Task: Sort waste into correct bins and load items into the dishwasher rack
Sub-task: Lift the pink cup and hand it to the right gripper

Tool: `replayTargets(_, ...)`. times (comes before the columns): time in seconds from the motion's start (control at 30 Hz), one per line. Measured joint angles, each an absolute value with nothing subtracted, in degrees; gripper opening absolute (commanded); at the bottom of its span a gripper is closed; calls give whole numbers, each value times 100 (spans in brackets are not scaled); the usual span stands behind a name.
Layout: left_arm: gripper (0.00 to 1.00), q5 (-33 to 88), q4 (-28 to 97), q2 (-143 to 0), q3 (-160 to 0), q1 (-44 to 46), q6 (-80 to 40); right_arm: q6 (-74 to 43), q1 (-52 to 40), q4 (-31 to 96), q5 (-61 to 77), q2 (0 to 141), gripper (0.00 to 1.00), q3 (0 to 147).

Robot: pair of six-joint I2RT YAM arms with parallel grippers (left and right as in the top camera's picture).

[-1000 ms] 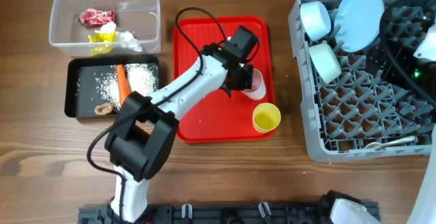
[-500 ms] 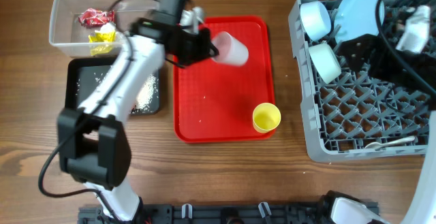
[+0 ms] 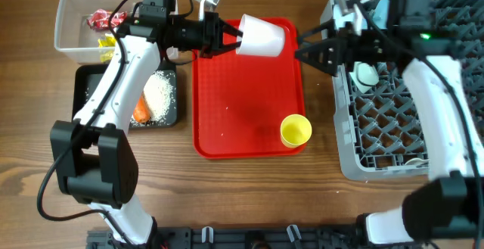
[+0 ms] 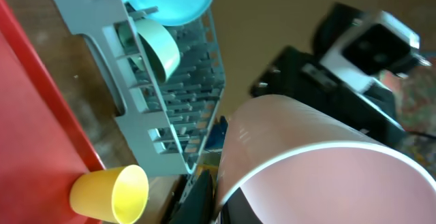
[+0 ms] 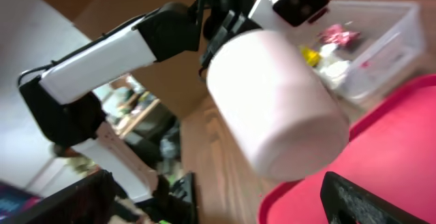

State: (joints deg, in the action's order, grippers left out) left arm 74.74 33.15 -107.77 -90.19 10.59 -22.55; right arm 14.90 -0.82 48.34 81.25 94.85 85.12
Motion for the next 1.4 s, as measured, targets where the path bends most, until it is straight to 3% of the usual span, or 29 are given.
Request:
replayTargets(0.23, 4, 7616, 3308, -10777, -9019, 1074, -2255, 1334, -106, 4025, 8383, 10012, 98, 8473)
replayTargets(0.5, 4, 7634, 3122, -10777, -9019, 1356, -2255, -169, -657, 2217, 7940, 10040, 92, 8458)
replayTargets(0.67, 4, 7577, 3120, -10777, -9019, 1361, -2255, -626, -832, 2121, 7747, 10040, 80, 8455)
replayTargets(0.87, 4, 7465, 2899, -10777, -9015, 1350, -2283, -768, -832, 2298, 7747, 10040, 76, 8458)
replayTargets(1.1, 4, 7461, 2388, -10779, -8984, 1350, -2624, -770, -838, 2307, 7752, 10040, 78, 8458)
replayTargets(1.27, 4, 7478, 2320, -10779, -8984, 1345, -2711, -773, -987, 2344, 7640, 10040, 90, 8458)
replayTargets(1.4, 4, 7430, 2292, -10779, -8984, 1350, -2775, -773, -1037, 2375, 7555, 10040, 91, 8458)
